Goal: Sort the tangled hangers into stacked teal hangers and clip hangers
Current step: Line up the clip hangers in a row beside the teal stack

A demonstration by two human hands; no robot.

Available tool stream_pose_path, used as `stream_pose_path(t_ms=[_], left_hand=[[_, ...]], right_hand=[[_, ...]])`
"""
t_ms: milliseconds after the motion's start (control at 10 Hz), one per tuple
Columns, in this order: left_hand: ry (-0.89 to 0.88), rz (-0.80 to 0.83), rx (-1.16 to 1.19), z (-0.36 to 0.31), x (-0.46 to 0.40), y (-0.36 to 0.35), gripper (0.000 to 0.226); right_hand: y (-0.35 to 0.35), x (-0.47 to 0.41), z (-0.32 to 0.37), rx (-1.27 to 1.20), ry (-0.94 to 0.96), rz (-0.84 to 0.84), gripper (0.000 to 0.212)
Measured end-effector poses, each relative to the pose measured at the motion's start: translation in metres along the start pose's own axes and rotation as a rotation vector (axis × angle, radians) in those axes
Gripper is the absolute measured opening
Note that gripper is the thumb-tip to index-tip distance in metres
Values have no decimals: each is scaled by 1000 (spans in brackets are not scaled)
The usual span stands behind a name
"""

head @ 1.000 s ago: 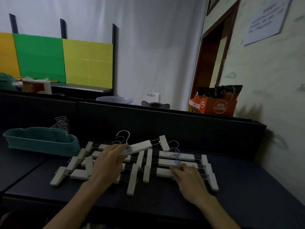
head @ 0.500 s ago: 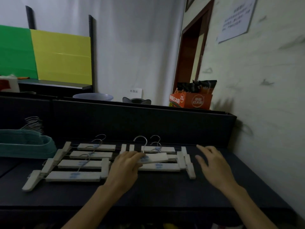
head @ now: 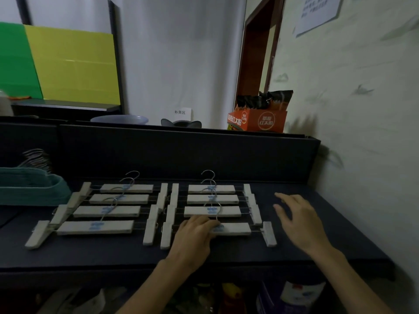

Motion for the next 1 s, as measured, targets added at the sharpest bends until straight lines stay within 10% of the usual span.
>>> stream_pose_path(t_ms=[1000], left_hand=[[63,-122,-157,22,-12,39,50]], right_hand=[[-40,-29,23,-25,134,127,45]])
Point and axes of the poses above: each hand's wrist, its own x-axis away from the middle knuckle, its own y-axis out of the back of the hand, z = x × y, the point moved 9 cm from there along -x, towards the middle knuckle, and after that the axes turned 1 degree about y, right-handed, at the moved point
